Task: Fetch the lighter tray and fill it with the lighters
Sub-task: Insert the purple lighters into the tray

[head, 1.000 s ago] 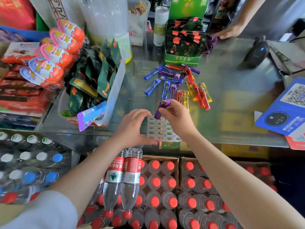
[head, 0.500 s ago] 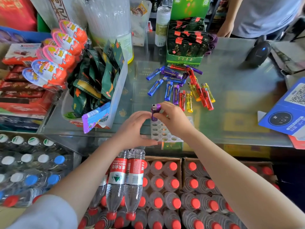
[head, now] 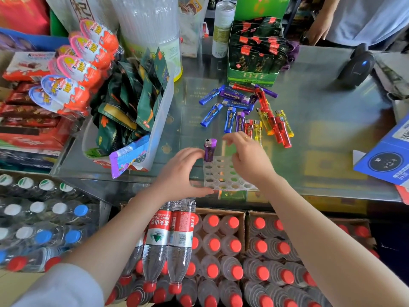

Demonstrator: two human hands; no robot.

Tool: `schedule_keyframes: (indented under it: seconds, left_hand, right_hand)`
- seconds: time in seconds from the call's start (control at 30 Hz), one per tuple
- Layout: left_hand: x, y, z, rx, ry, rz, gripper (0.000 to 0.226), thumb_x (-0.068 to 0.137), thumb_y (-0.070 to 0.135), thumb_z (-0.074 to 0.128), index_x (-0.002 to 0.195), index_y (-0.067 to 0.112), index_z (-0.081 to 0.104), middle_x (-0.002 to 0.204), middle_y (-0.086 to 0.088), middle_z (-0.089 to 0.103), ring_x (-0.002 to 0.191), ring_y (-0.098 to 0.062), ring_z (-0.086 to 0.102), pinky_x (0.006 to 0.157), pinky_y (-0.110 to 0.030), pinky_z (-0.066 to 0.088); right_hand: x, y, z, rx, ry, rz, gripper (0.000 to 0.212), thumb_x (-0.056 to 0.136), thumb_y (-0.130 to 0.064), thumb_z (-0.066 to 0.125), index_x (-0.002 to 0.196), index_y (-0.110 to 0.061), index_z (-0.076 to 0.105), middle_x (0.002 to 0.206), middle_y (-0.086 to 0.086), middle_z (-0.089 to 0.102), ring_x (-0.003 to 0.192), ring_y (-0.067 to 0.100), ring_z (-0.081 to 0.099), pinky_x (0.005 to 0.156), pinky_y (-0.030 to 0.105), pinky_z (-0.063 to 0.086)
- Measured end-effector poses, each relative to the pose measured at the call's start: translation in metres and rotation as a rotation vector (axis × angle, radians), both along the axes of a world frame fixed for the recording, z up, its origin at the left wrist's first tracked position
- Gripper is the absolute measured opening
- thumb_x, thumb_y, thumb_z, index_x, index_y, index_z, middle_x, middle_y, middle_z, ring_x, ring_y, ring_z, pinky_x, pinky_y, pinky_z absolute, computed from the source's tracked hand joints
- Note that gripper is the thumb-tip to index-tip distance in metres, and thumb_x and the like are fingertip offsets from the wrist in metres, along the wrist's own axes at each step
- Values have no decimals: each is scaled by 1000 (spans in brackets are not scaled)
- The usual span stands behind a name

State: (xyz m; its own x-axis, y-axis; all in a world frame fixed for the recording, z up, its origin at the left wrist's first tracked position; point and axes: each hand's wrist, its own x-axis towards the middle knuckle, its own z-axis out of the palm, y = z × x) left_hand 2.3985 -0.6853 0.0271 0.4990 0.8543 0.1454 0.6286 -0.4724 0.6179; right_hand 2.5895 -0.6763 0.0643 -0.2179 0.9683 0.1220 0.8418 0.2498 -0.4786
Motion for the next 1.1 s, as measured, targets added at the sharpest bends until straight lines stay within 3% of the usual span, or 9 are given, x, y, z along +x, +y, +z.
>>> schedule_keyframes:
  seconds: [0.13, 0.3, 0.4, 0.5, 0.6, 0.77, 0.87, 0.93, 1.1]
  left_hand:
    - [0, 0, -1, 73, -15, 10, 78, 58, 58, 64, 117, 8, 53, 123, -5, 51, 118, -14, 36, 101, -22, 22]
    - [1, 0, -3, 87, 16, 18, 77, 59, 58, 65, 116, 8, 53, 123, -6, 52, 121, -18, 36, 105, -23, 21]
    - [0, 1, -4, 93, 22, 25, 77, 59, 58, 66, 116, 8, 53, 122, -7, 52, 123, -23, 37, 107, -28, 23]
    - [1, 1, -5, 101, 43, 42, 78, 57, 58, 67, 116, 8, 54, 122, -6, 52, 125, -25, 36, 108, -36, 26]
    - [0, 1, -6, 96, 47, 47, 79, 56, 58, 67, 116, 9, 54, 122, -5, 52, 126, -25, 36, 108, -33, 25]
    - [1, 1, -6, 101, 50, 49, 79, 57, 58, 65, 118, 10, 53, 123, -4, 52, 126, -22, 35, 108, -28, 21]
    - [1, -1, -4, 105, 33, 58, 77, 58, 58, 65, 118, 11, 53, 123, -3, 51, 123, -21, 35, 107, -27, 21]
    - [1, -1, -4, 107, 33, 78, 76, 58, 59, 64, 118, 12, 52, 121, -3, 51, 120, -18, 35, 104, -24, 21]
    - [1, 1, -4, 71, 69, 79, 82, 57, 66, 62, 120, 14, 50, 122, -1, 48, 120, -14, 32, 102, -23, 21]
  right_hand:
    - [10, 17, -1, 44, -163, -250, 39, 82, 11, 37, 116, -4, 48, 120, 17, 53, 100, 34, 53, 86, 41, 41]
    - [11, 40, 0, 13, -384, -288, 20, 85, 6, 40, 100, 1, 52, 110, 21, 54, 99, 35, 53, 85, 42, 42]
    - [0, 51, 1, -52, -369, -335, 22, 90, -3, 45, 112, 1, 47, 113, 22, 54, 101, 37, 55, 75, 41, 46]
    - [-11, 55, 5, -144, -365, -351, 31, 87, 4, 40, 119, 3, 40, 116, 24, 53, 105, 39, 54, 75, 42, 48]
    - [-13, 58, 10, -203, -294, -394, 31, 88, 5, 38, 119, 5, 40, 119, 24, 53, 108, 39, 54, 80, 42, 48]
    - [-8, 57, 12, -232, -183, -431, 25, 85, 6, 42, 109, 4, 48, 110, 22, 57, 97, 38, 58, 70, 39, 46]
    - [0, 54, 8, -255, 72, -455, 15, 84, -7, 51, 98, -3, 55, 96, 14, 63, 81, 30, 58, 62, 34, 44]
    - [4, 42, 8, -232, 281, -416, 18, 85, -13, 55, 101, -7, 53, 91, 5, 61, 76, 23, 57, 62, 32, 46]
    - [10, -6, 10, -179, 576, -263, 14, 84, -8, 59, 90, -15, 49, 84, -4, 61, 60, 2, 59, 51, 13, 45]
